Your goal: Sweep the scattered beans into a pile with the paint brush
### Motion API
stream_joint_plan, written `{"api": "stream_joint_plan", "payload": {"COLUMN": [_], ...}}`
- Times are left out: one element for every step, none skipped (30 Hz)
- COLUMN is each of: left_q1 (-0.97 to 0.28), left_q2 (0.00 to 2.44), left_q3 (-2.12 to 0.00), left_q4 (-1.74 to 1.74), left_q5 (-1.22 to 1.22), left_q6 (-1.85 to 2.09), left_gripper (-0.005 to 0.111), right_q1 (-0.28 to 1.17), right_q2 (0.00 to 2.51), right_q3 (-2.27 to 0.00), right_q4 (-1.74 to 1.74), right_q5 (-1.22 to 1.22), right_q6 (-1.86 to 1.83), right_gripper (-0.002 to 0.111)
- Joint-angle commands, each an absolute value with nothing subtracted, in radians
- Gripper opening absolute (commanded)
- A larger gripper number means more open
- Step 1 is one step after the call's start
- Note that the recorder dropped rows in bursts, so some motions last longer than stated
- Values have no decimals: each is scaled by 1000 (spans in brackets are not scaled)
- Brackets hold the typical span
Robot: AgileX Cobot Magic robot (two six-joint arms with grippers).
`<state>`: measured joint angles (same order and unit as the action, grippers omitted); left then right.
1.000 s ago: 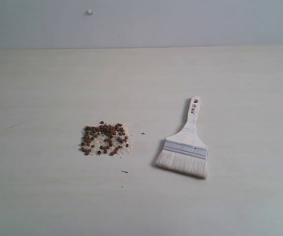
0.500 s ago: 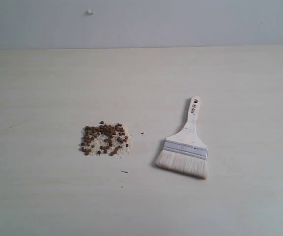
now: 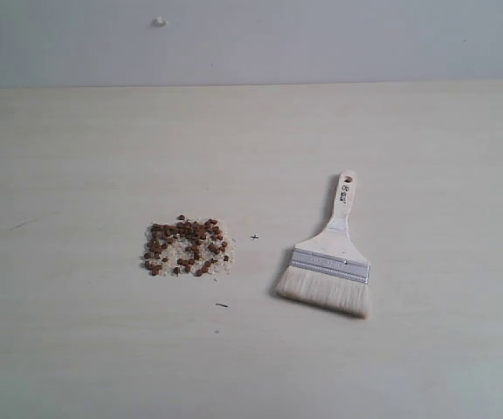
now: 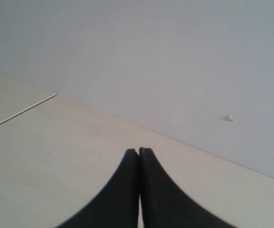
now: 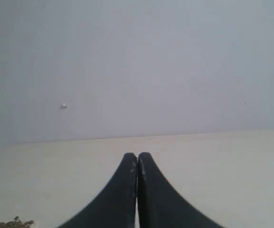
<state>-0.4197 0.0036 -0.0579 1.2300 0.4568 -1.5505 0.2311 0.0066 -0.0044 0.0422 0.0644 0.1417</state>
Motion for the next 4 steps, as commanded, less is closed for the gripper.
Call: {"api": "stream_joint_plan", "payload": {"left_q1": [-418,-418,-418,-418], "left_q2": [0,0,0,0], "left_q3": [-56,-56,-56,-56], "left_q4": [1234,1234,1234,1234], "left_q5": [459,459,459,459], "left_q6": [-1545,-1545,-1545,-1545], "left_gripper": [0,0,0,0], "right_q1": [226,226,226,226], "right_q2": [0,0,0,0], "right_q3": [0,0,0,0], "right_q4": [46,46,46,46], "right_q5": [66,66,66,66], "right_q6": [138,138,138,138], "right_gripper": [0,0,0,0]}}
